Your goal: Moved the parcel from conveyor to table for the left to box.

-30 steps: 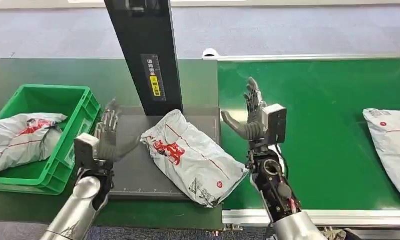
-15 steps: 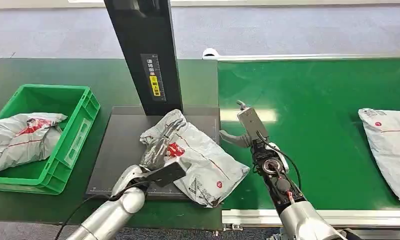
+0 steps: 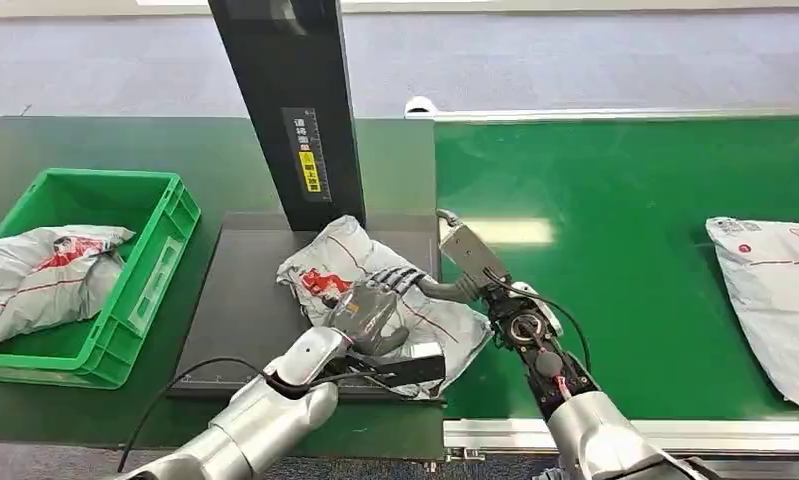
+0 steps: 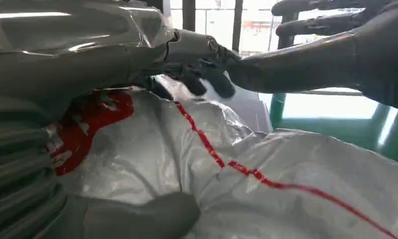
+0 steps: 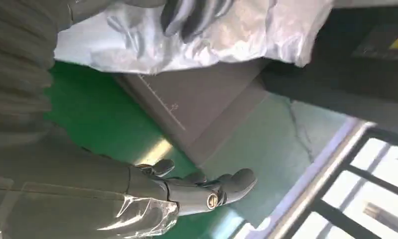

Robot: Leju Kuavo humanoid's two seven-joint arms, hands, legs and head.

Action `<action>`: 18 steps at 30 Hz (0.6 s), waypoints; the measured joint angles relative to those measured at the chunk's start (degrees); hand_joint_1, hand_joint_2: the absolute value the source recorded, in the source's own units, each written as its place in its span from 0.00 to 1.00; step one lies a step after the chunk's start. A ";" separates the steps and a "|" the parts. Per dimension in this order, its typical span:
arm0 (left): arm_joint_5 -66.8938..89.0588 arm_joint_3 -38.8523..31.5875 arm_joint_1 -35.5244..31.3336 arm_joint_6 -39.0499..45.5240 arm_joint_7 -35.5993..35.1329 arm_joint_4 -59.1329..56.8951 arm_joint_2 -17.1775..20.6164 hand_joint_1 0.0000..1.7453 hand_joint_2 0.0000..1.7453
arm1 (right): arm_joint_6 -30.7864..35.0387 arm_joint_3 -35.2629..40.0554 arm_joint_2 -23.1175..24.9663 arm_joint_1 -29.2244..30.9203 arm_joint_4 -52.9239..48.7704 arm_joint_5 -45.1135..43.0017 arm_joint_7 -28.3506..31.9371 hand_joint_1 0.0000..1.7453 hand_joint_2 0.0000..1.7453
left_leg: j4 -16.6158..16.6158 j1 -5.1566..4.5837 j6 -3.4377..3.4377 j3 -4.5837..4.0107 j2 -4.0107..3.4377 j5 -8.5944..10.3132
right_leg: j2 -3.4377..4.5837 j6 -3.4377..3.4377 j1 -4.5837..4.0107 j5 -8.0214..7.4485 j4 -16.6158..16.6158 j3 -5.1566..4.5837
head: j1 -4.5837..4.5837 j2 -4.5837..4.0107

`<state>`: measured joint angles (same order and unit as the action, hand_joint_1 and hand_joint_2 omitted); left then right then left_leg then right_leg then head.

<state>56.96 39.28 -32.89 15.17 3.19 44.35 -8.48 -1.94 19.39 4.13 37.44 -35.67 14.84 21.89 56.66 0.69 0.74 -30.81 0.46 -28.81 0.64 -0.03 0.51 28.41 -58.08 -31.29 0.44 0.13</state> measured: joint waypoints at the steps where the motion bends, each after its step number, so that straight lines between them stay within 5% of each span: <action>1: 0.00 -0.18 0.03 0.29 0.52 -0.15 0.11 1.00 1.00 | -0.20 -0.15 -0.02 -0.48 -0.68 -0.17 1.64 0.00 1.00 | 0.00 0.00 0.00 0.00 0.00 0.00 | 0.00 0.00 0.00 0.00 0.00 0.00 | -0.04 0.00; 5: -0.13 -1.60 1.22 3.13 3.46 -0.28 0.44 1.00 1.00 | -0.29 -1.01 0.00 -1.93 -4.25 -0.07 4.78 0.00 1.00 | 0.00 0.01 0.00 0.03 -0.03 0.00 | 0.01 0.00 -0.01 0.00 0.00 0.00 | -0.02 0.00; 11: -2.92 -6.09 4.74 19.23 11.64 3.89 1.29 1.00 1.00 | 0.09 -3.87 -0.05 -4.78 -11.13 -2.65 8.82 0.00 1.00 | 0.00 0.01 0.00 0.00 -0.04 -0.01 | 0.01 0.00 -0.01 0.01 0.00 -0.03 | -0.02 0.00; 18: -9.33 -13.50 8.65 24.46 24.90 10.64 1.41 1.00 1.00 | 1.88 -7.47 -0.13 -6.58 -15.56 -8.37 11.29 0.00 1.00 | 0.00 0.00 0.00 0.01 -0.05 0.00 | 0.01 0.00 0.00 0.00 0.00 -0.02 | -0.02 0.00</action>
<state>47.63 25.78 -24.23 39.63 28.09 54.99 -7.08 -0.07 11.91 4.00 30.87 -51.23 6.47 33.18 56.65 0.70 0.74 -30.80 0.42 -28.81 0.65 -0.03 0.50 28.41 -58.08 -31.31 0.42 0.13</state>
